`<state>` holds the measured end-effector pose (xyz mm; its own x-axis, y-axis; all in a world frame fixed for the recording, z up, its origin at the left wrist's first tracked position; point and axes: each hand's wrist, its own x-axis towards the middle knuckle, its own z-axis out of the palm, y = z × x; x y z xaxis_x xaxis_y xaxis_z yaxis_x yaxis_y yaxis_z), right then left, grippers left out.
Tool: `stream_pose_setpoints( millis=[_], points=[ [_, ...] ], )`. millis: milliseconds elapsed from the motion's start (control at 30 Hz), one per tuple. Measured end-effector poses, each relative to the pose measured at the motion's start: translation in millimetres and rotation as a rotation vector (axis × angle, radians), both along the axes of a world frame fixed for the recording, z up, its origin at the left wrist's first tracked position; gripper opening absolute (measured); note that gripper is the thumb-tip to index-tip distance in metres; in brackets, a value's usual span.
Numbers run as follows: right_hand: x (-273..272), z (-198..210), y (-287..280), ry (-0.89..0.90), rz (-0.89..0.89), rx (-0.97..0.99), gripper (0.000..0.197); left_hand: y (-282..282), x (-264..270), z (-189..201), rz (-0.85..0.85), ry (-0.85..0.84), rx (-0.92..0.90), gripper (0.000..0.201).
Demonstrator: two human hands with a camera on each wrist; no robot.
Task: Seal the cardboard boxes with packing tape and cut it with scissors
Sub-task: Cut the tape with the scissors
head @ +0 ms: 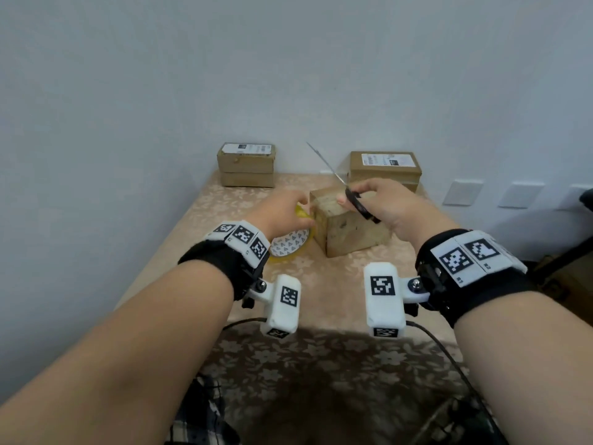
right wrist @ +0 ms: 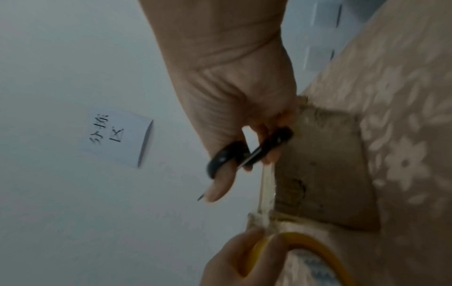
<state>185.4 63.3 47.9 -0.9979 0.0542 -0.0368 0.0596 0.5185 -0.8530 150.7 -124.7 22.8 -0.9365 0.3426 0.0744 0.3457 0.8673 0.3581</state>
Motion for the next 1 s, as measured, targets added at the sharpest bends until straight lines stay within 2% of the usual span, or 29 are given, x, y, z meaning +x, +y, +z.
stream_pose_setpoints(
  millis=[67,167,267,333,500,667,767,867,1000],
  points=[
    [14,10,6,-0.153,0.108,-0.052,0.038,3,1,7,0.028,-0.019,-0.024,0.06],
    [30,22,20,-0.427,0.248,-0.162,0.053,6,5,18,0.036,-0.043,-0.032,0.06],
    [41,29,29,-0.564,0.353,-0.076,0.088,8,10,28,0.031,-0.027,-0.034,0.054],
    [44,31,29,-0.618,0.392,-0.065,0.096,8,11,31,0.03,-0.022,-0.038,0.053],
    [44,25,25,-0.69,0.344,-0.065,0.086,6,12,30,0.019,-0.028,-0.043,0.055],
    [45,15,23,-0.728,0.3,-0.043,0.087,-1,11,25,0.013,-0.044,-0.045,0.059],
    [42,8,17,-0.713,0.259,-0.053,0.077,-2,9,21,0.003,-0.046,-0.037,0.059],
    [39,-1,11,-0.664,0.208,-0.057,0.082,-3,7,19,-0.012,-0.045,-0.024,0.056],
    [34,-8,5,-0.589,0.155,-0.115,0.063,-2,2,17,-0.017,-0.116,0.032,0.047]
  ],
)
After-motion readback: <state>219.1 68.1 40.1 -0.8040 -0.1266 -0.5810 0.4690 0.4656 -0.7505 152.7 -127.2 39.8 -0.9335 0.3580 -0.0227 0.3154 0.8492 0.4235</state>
